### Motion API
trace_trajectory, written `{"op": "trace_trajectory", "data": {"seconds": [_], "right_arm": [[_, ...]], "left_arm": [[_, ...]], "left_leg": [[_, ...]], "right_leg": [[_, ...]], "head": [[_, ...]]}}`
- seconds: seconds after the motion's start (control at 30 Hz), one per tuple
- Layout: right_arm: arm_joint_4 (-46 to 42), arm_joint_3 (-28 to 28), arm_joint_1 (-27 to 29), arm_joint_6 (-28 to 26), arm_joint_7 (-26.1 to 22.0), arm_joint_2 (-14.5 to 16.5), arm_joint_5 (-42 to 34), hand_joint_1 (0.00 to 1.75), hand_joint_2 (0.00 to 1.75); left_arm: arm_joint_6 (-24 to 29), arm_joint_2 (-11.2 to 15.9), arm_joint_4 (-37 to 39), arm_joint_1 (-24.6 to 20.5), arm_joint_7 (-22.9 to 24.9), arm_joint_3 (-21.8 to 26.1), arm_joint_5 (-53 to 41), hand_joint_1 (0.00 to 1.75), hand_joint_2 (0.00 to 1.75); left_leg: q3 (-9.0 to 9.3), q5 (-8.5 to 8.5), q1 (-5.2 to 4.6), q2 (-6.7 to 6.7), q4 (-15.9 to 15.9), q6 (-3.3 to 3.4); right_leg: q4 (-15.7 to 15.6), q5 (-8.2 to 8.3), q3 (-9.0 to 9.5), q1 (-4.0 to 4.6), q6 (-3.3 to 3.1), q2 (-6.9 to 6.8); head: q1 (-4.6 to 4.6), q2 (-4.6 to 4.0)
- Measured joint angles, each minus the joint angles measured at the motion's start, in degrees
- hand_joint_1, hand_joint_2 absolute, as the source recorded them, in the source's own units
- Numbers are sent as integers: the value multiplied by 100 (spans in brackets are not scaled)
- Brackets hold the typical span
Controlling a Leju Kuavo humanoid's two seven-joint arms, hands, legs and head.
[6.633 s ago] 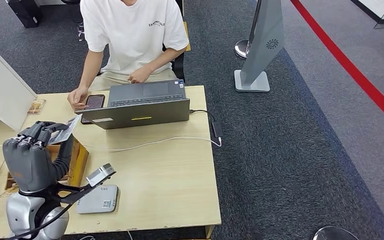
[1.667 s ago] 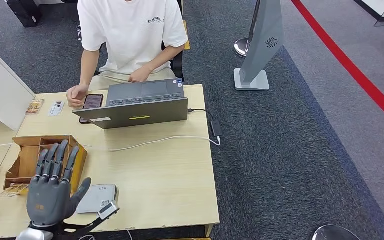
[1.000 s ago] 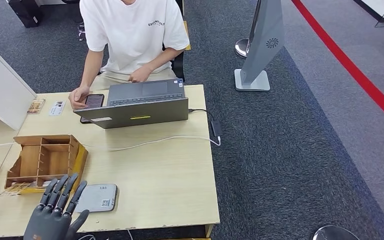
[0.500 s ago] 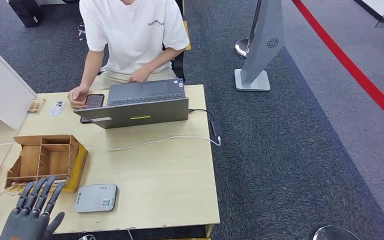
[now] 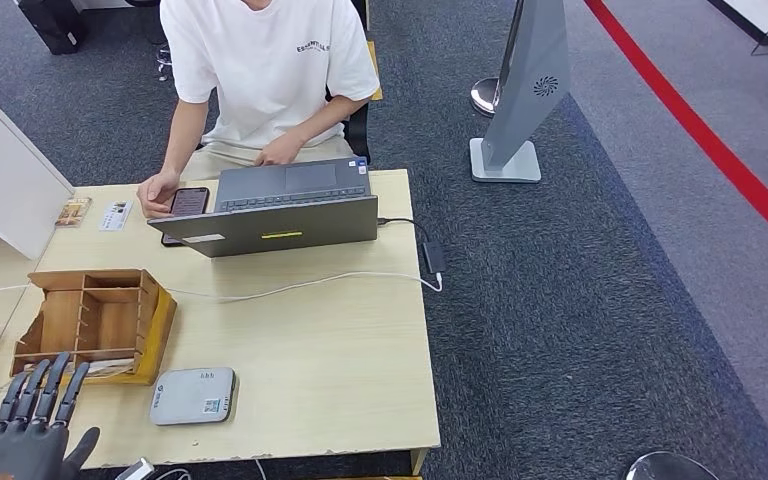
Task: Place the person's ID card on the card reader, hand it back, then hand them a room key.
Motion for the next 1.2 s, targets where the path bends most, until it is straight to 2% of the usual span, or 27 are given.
{"op": "trace_trajectory", "data": {"seconds": [0.53,0.73,0.87,1.03,1.2], "right_arm": [[24,14,-3,26,-38,-40,39,0,0],[37,37,-34,20,6,-42,97,0,0],[56,55,-59,20,52,-40,132,0,0],[65,66,-68,25,38,-40,162,0,0],[77,71,-67,28,2,-40,162,0,0]], "left_arm": [[2,-15,446,-435,93,210,-309,0,175],[2,16,620,-662,491,168,-463,0,175],[3,142,737,-803,832,16,-401,0,175],[4,314,888,-987,961,-167,-239,0,175],[4,357,975,-1061,1208,-422,-299,0,175]], "left_leg": [[1,2,0,-1,0,-1],[3,2,0,0,1,-1],[3,3,0,0,1,-1],[4,4,1,0,1,0],[3,5,0,1,1,1]], "right_leg": [[0,1,0,0,-1,-1],[0,2,0,0,-1,0],[1,2,0,0,-1,0],[1,4,-1,0,-4,0],[1,5,0,0,-4,1]], "head": [[1,0],[1,0],[0,0],[0,0],[1,0]]}}
